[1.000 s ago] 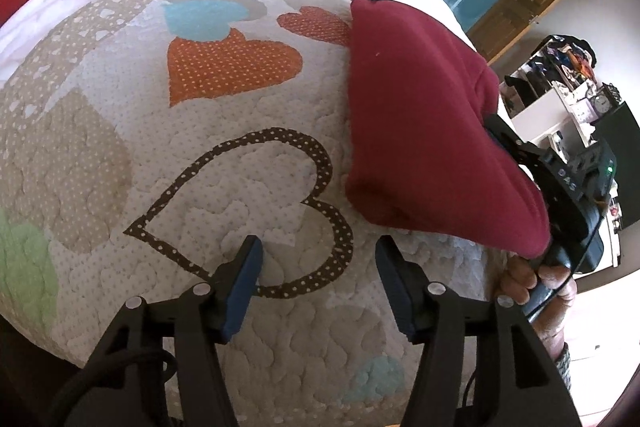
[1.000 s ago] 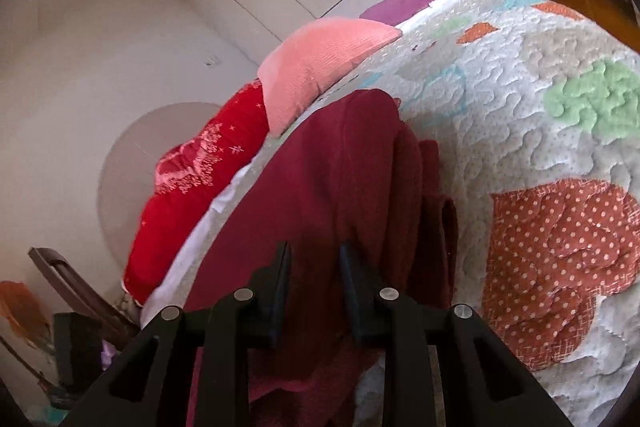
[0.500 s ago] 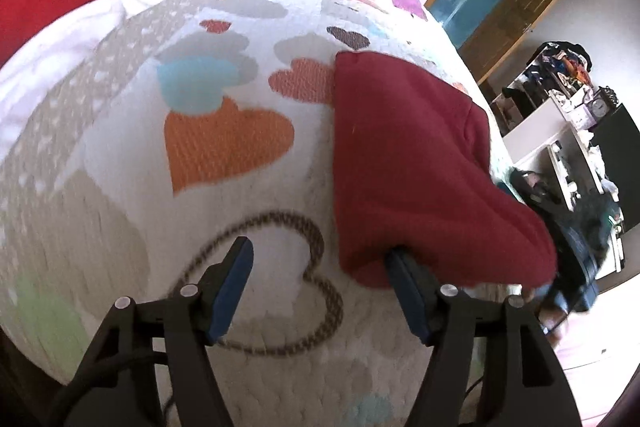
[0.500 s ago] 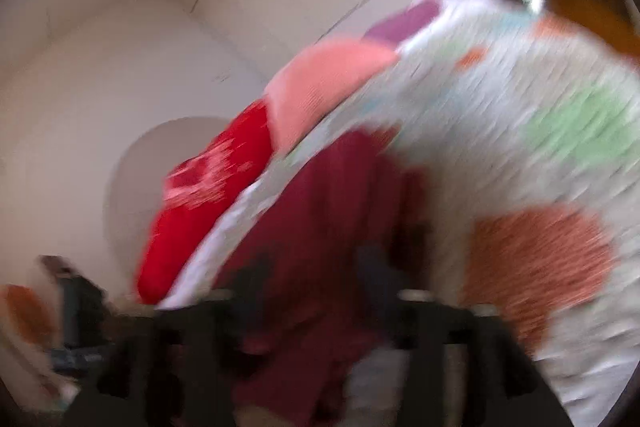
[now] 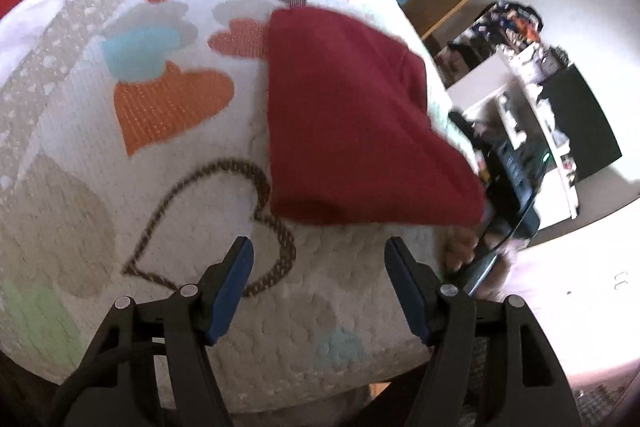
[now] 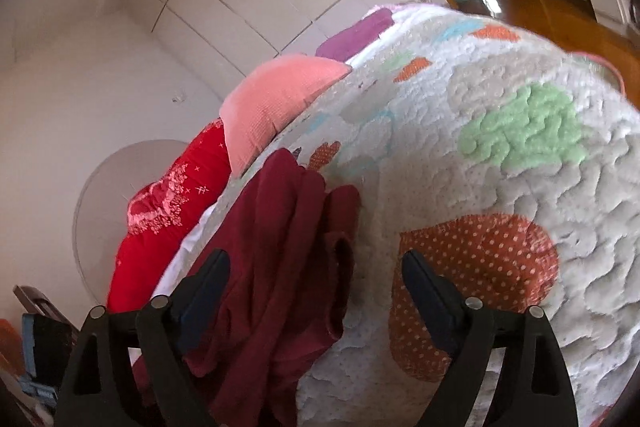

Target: Fold small clothes

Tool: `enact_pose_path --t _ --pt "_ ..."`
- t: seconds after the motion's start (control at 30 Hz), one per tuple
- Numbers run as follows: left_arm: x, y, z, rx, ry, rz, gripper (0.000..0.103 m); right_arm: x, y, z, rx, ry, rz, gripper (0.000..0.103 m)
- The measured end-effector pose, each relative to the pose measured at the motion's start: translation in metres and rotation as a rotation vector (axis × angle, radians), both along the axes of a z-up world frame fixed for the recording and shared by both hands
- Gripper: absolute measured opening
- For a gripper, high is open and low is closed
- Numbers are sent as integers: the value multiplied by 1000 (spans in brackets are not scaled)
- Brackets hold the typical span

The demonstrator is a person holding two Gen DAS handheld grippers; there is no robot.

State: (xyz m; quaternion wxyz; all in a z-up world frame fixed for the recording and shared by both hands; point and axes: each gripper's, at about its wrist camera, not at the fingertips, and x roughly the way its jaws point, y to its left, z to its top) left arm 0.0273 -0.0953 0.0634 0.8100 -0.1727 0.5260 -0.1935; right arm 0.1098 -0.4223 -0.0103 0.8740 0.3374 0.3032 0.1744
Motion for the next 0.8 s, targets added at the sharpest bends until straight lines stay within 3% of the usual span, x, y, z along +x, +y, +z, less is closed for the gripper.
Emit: enact_pose_path --t 0.13,0.23,0.33,0.37,0.4,0.43,0.47,0.5,0.63,0.73,0.8 --pt "36 5 8 -38 -53 76 75 7 3 -6 40 41 15 93" --pt "86 -3 -7 14 -82 104 75 14 14 -6 22 55 36 95" --pt "131 -12 -34 40 -42 73 80 26 33 -7 -49 91 79 95" --pt "139 -12 -42 8 -16 71 82 30 39 -8 -71 100 102 91" --pt "144 -11 -49 -47 18 72 82 35 45 -9 -62 105 143 68" --pt "146 -10 -55 -112 53 68 80 40 49 -11 -33 122 172 64" --pt "146 -9 -56 -155 71 56 67 43 51 -11 -22 133 161 61" --pt "145 -8 -56 -210 89 41 64 45 55 -8 -20 121 165 56" --pt "149 -2 -39 -204 85 40 59 53 71 19 -24 48 195 53" --pt "165 3 -22 -135 26 79 59 69 82 31 -56 34 189 54" --pt "179 5 -19 -58 -6 123 60 83 87 20 -97 78 156 67"
